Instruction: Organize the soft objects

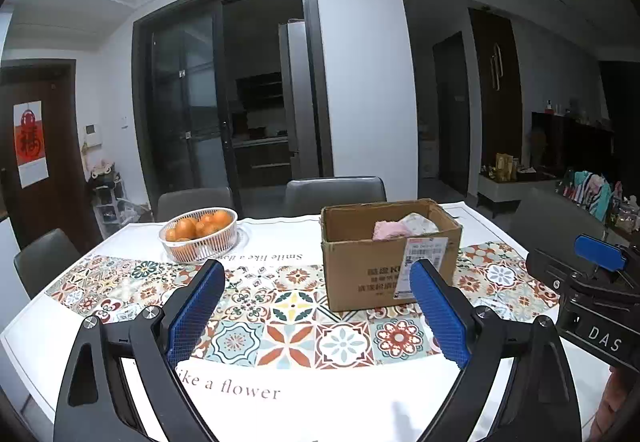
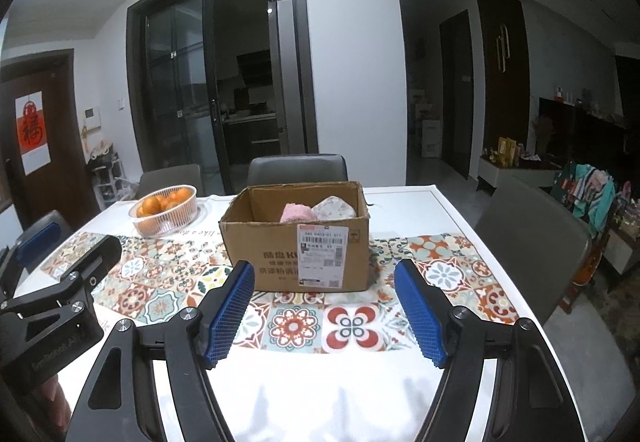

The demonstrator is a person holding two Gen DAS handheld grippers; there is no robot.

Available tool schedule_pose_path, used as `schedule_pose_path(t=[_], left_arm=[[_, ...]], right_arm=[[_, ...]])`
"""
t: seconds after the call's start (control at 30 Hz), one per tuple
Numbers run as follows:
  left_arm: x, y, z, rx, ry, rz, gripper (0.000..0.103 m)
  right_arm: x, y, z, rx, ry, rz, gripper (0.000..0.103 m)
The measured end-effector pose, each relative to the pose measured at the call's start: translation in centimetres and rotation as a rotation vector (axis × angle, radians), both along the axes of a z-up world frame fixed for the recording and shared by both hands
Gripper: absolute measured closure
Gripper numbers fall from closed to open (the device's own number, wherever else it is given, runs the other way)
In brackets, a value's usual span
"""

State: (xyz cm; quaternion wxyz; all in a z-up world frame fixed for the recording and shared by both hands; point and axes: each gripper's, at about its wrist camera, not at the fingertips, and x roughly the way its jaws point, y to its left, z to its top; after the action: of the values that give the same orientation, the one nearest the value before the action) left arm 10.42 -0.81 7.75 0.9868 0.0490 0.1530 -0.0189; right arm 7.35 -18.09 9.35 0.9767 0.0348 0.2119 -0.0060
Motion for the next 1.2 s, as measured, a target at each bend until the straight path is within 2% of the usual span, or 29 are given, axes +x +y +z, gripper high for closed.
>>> schedule_pose_path(t=[0.13, 0.47, 1.2], left_arm=[[-1.2, -0.1, -0.3, 0.001, -0.003, -0.007, 0.004], [-3.1, -0.3, -0.9, 0.007, 0.008, -0.02, 0.003], [-4.5, -0.7, -0.2, 0.003, -0.027, -0.035, 0.0]], right_arm=[[-1.0, 0.0, -0.1, 0.0, -0.003, -0.005, 0.029], [-3.3, 0.1, -0.9, -0.002, -0.002, -0.011, 0.028], [-4.6, -0.3, -0.4, 0.0, -0.025, -0.03, 0.028]])
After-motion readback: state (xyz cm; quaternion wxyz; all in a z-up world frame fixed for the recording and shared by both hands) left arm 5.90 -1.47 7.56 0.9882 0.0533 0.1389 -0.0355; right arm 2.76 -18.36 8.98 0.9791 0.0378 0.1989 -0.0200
